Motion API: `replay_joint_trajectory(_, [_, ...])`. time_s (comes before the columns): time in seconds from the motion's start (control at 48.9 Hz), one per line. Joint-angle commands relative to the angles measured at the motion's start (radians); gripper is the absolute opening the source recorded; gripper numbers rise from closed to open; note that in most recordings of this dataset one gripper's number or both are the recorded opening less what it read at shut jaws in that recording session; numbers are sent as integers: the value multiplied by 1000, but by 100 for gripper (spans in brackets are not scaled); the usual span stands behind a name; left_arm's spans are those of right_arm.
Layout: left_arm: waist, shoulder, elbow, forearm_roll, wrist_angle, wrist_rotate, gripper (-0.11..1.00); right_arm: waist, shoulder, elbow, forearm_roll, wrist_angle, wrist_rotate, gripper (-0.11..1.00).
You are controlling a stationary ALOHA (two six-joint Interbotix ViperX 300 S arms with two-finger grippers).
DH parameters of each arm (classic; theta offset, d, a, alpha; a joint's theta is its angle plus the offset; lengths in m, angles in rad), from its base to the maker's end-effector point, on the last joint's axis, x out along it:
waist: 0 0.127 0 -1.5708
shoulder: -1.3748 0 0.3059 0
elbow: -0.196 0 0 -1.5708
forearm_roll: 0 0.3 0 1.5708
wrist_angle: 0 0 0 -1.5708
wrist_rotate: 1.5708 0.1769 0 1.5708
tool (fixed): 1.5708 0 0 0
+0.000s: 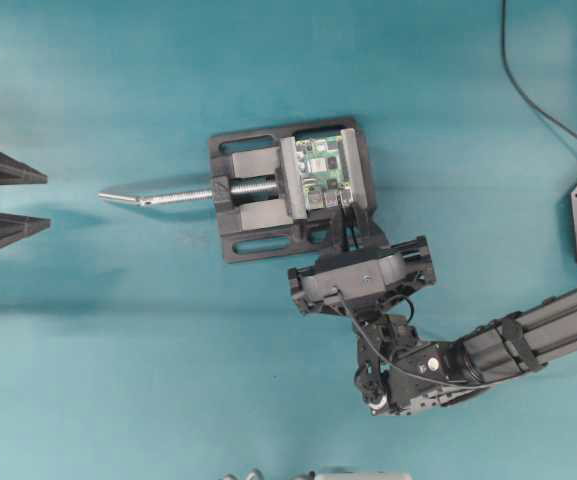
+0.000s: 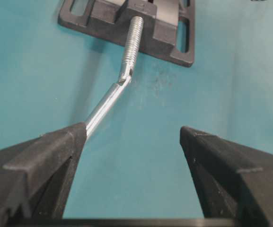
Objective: Insert the USB into the fixed PCB.
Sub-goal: 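Open the right gripper and release the inserted USB plug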
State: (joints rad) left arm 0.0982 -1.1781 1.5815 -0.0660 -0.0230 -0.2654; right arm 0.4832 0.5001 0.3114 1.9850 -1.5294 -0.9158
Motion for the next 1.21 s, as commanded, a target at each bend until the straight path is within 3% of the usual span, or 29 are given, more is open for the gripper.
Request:
replay_joint_trajectory(0.0, [2,15,-12,3,-8,-14,95,14,-37,-18,3,-2,-2,21])
replay_joint_trajectory(1.186, [2,15,-12,3,-8,-14,95,87,-37,-52,37,-3,0,27])
